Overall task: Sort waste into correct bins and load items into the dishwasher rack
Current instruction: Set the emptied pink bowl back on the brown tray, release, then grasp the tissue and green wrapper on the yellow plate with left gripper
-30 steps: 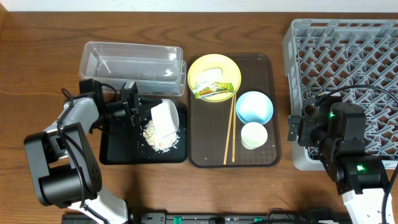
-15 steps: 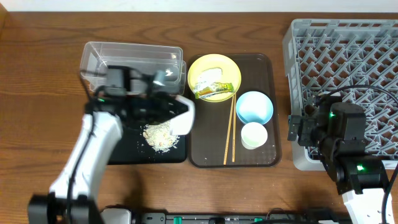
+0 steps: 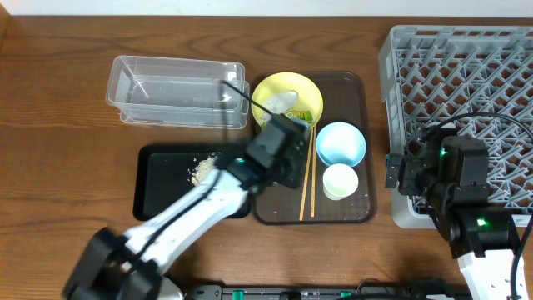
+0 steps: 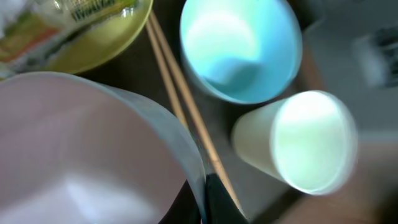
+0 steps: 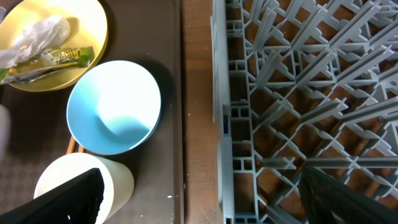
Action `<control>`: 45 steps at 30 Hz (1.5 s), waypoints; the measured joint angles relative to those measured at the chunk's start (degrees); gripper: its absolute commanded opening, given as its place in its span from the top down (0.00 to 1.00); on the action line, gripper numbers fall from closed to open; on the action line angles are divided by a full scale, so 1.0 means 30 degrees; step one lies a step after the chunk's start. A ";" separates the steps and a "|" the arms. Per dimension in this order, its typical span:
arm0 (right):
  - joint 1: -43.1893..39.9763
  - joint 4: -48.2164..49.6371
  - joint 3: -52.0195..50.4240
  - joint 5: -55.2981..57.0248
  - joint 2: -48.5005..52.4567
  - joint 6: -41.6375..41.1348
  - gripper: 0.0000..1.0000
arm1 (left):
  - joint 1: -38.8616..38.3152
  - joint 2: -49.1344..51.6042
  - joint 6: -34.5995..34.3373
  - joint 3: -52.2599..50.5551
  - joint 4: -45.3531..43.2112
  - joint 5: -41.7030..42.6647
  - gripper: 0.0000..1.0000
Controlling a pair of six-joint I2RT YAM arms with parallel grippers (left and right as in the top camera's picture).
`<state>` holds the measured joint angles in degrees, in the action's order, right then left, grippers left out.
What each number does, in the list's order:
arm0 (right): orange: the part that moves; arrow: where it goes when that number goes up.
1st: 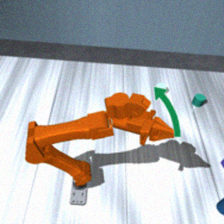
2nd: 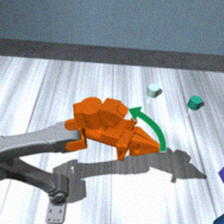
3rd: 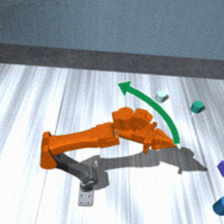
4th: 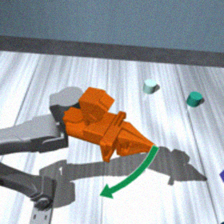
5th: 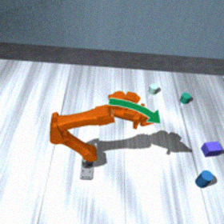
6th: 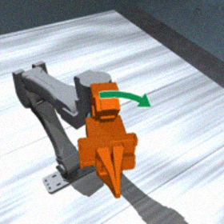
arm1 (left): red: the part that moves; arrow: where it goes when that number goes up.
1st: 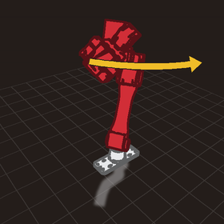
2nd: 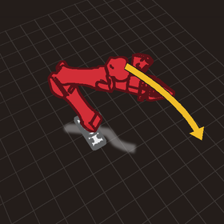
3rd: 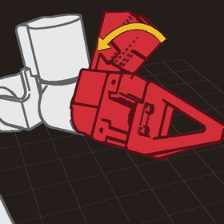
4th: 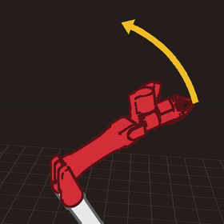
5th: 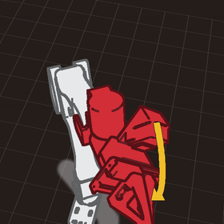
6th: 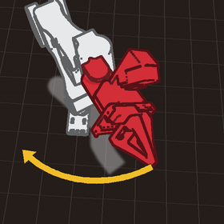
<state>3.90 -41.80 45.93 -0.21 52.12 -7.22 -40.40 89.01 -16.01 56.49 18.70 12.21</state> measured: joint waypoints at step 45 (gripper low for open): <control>0.0000 0.0000 0.0000 0.0007 0.0000 0.0000 0.03 | 0.3920 0.2273 0.6761 0.5275 -0.3439 -0.2710 0.37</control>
<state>3.90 -41.80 45.93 -0.19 52.12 -7.22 -28.64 95.83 4.27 72.31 8.38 4.08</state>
